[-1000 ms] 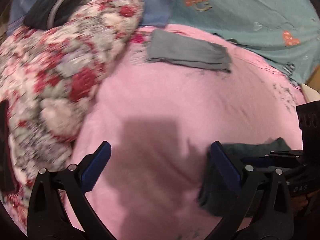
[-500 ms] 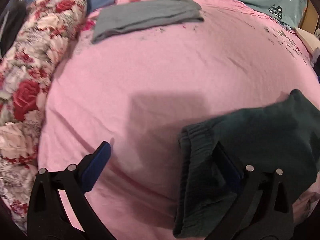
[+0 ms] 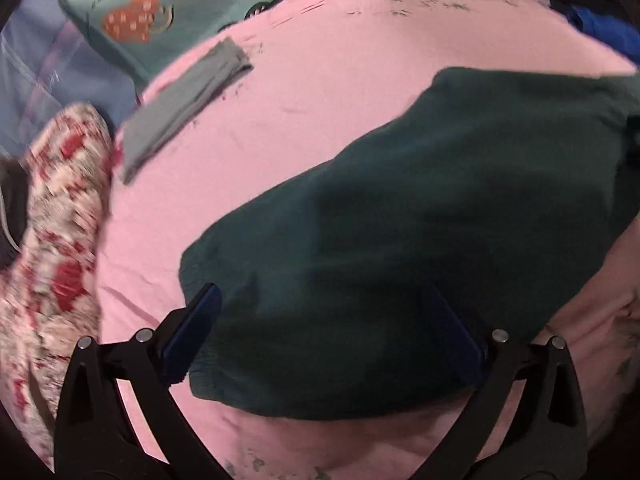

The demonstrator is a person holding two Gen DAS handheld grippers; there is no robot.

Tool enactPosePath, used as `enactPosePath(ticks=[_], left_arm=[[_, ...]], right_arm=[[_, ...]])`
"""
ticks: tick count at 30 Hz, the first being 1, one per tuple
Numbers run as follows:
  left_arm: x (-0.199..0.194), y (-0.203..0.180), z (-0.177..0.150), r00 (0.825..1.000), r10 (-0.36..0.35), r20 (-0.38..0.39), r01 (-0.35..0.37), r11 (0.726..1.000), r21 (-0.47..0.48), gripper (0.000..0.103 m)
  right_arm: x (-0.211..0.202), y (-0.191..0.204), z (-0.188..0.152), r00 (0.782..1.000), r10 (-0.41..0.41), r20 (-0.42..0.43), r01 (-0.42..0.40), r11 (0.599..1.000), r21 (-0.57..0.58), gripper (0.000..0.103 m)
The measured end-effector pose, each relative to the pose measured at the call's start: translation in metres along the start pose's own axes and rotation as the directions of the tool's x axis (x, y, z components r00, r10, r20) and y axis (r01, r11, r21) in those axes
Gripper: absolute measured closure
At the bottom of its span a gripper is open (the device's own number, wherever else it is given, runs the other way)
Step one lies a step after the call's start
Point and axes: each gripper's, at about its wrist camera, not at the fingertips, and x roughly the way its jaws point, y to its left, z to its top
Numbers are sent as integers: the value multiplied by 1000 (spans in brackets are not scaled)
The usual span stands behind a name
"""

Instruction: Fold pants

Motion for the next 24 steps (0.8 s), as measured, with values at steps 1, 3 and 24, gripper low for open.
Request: enactPosePath(ticks=[1, 3, 24], left_arm=[[-3, -3, 3, 1000, 19, -10, -19, 1000, 23, 2], [-6, -2, 9, 999, 9, -45, -8, 1000, 17, 2], [-99, -116, 174, 930, -345, 128, 364, 912, -188, 2]], right_arm=[[-6, -17, -6, 1000, 15, 13, -15, 999, 41, 50], [-22, -48, -13, 997, 45, 59, -54, 986, 161, 50], [-56, -322, -148, 978, -115, 175, -59, 650, 758, 60]])
